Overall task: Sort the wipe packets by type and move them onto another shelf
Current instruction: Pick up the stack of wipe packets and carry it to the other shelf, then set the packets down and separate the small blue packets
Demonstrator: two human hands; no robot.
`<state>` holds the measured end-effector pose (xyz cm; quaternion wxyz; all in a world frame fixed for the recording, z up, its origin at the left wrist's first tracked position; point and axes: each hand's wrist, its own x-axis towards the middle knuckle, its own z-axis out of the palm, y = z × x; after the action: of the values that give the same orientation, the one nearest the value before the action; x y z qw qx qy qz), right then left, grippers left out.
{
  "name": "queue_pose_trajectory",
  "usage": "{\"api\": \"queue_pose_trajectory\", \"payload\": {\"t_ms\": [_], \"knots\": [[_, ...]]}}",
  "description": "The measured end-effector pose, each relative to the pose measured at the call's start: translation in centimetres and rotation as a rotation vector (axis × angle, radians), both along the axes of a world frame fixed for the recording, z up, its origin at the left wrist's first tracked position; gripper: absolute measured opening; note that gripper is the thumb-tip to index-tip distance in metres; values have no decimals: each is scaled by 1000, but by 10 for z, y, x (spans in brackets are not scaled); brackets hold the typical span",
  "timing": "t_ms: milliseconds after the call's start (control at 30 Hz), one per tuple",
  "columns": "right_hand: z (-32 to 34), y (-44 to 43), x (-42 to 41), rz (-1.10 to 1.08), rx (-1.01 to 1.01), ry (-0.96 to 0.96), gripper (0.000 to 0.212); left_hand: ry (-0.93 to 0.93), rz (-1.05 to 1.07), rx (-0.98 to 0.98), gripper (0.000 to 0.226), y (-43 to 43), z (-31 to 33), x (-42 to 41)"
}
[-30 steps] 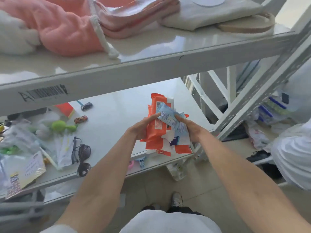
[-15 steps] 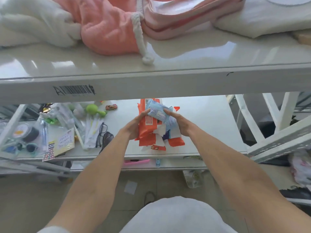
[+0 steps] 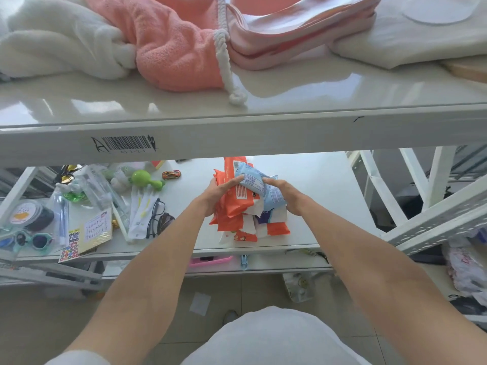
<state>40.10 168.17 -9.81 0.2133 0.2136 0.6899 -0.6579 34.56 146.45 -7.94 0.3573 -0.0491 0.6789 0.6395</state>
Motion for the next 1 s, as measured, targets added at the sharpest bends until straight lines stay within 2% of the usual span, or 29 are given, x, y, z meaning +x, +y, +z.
{"api": "queue_pose_trajectory", "payload": {"t_ms": [100,200,267,433,500,600,767,867,967,1000], "knots": [[10,0,2,6,44,51,24,22,99,-44,99,0,-8,-3],[14,-4,2,-13,71,76,18,80,129,-90,129,-1,-7,-3],[15,-6,3,-38,108,84,17,112,115,-108,139,-2,-6,-3],[-2,-3,-5,-124,281,73,66,196,90,-158,118,1,-1,1],[0,-4,-5,-161,324,95,74,238,92,-180,109,2,3,3],[16,-12,-2,-203,348,158,77,443,63,-342,109,4,6,4],[21,-23,3,-7,343,201,115,683,-25,-551,79,19,6,16],[24,-18,7,41,301,181,110,739,-56,-638,54,26,7,21],[23,-5,8,117,201,123,80,720,15,-649,39,30,7,21],[24,-4,9,150,228,100,73,720,22,-657,37,31,9,21]]}}
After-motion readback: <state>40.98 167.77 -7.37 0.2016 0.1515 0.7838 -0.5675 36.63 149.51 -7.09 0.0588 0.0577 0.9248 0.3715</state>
